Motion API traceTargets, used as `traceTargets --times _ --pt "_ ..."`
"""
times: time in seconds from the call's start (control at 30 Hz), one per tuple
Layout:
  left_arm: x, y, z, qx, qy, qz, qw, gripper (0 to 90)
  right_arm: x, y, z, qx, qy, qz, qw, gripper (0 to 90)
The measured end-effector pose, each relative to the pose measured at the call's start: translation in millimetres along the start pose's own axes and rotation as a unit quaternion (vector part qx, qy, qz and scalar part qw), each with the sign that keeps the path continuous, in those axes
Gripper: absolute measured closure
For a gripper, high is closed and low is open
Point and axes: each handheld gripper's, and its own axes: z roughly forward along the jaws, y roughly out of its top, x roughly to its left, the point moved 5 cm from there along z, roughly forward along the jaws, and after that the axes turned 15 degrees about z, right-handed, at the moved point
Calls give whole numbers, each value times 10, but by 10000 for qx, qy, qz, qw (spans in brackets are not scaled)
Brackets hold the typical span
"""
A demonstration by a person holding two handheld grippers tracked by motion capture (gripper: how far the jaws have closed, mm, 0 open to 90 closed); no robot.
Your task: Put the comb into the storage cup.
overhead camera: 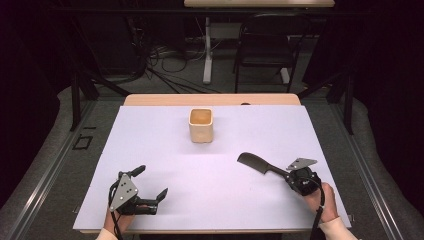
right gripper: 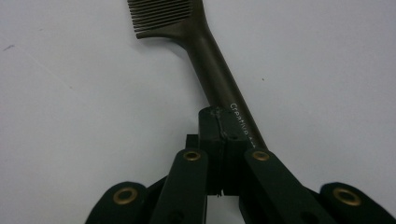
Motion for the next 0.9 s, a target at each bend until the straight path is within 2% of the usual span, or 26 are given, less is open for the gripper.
traceTargets --times 0.1,0.2,0.47,0.5,0.6,0.63,0.67,0.73,0.77,0.8,0.87,0.9 --pt "4 4 -2 -18 -1 -2 10000 0 -4 3 -4 -24 -64 -15 10000 900" --pt "1 6 -5 -24 -11 10 10000 0 12 -3 -14 -14 -27 -14 10000 900" --pt "3 0 4 -3 -20 7 10000 0 98 -4 -139 -95 240 -134 9996 797" --pt "3 1 3 -1 -15 10 10000 0 115 4 -187 -99 317 -167 9993 739" --pt "1 3 2 -7 -18 13 10000 0 137 13 -222 -50 432 -221 9988 655" --pt "0 2 2 -3 -22 12 10000 0 137 13 -222 -50 432 -221 9988 655" --pt "-1 0 3 -2 -32 10 10000 0 144 18 -234 -60 468 -265 9985 603" --pt "-1 -2 12 6 -39 2 10000 0 163 32 -241 -50 541 -317 9980 444" --pt "-1 -2 12 6 -39 2 10000 0 163 32 -241 -50 541 -317 9980 444" --pt "-5 1 12 8 -46 19 10000 0 173 39 -242 -17 524 -251 9983 370" --pt "-6 1 13 10 -54 20 10000 0 178 48 -238 12 540 -235 9983 281" --pt "-8 1 13 12 -60 21 10000 0 178 48 -238 12 540 -235 9983 281"
